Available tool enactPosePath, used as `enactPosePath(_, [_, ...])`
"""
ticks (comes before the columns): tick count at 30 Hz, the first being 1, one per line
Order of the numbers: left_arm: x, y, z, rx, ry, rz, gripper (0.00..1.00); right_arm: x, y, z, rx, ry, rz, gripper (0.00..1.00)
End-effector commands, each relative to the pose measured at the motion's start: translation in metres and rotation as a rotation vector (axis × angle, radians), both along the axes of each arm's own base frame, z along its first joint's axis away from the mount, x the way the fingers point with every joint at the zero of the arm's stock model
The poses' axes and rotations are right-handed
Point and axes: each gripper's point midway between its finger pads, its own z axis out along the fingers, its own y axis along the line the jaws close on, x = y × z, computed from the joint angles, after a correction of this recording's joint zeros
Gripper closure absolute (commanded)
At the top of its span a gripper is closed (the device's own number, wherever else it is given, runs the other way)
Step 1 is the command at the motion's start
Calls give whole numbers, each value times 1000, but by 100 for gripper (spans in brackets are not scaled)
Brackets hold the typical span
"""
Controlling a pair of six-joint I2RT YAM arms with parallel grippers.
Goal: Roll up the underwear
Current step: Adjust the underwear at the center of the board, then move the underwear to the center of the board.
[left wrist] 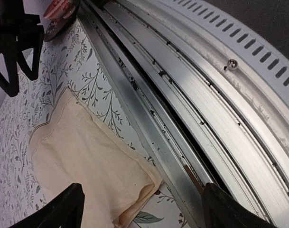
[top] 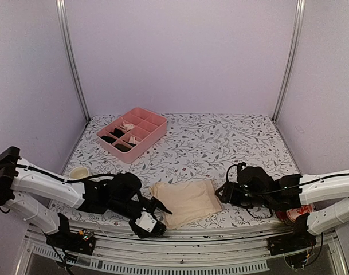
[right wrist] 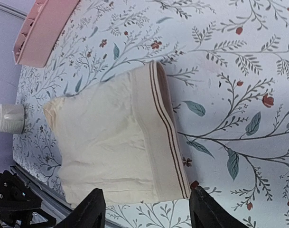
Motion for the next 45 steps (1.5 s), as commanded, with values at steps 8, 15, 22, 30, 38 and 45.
enactPosePath(8, [75, -3, 38, -87, 223, 233, 40, 42, 21, 89, -180, -389, 195, 39])
enactPosePath(15, [131, -8, 13, -41, 204, 479, 86, 82, 73, 55, -247, -349, 335, 82])
enactPosePath(22, [172, 2, -3, -18, 144, 661, 95, 111, 76, -8, -258, -198, 335, 94])
enactPosePath(30, [183, 7, -29, 113, 175, 715, 100, 111, 57, -61, -249, -53, 322, 95])
enactPosePath(38, [169, 15, -54, 280, 220, 677, 100, 107, 32, -75, -274, 3, 262, 95])
enactPosePath(45, [164, 22, -75, 389, 222, 663, 96, 113, 12, -78, -294, 23, 216, 95])
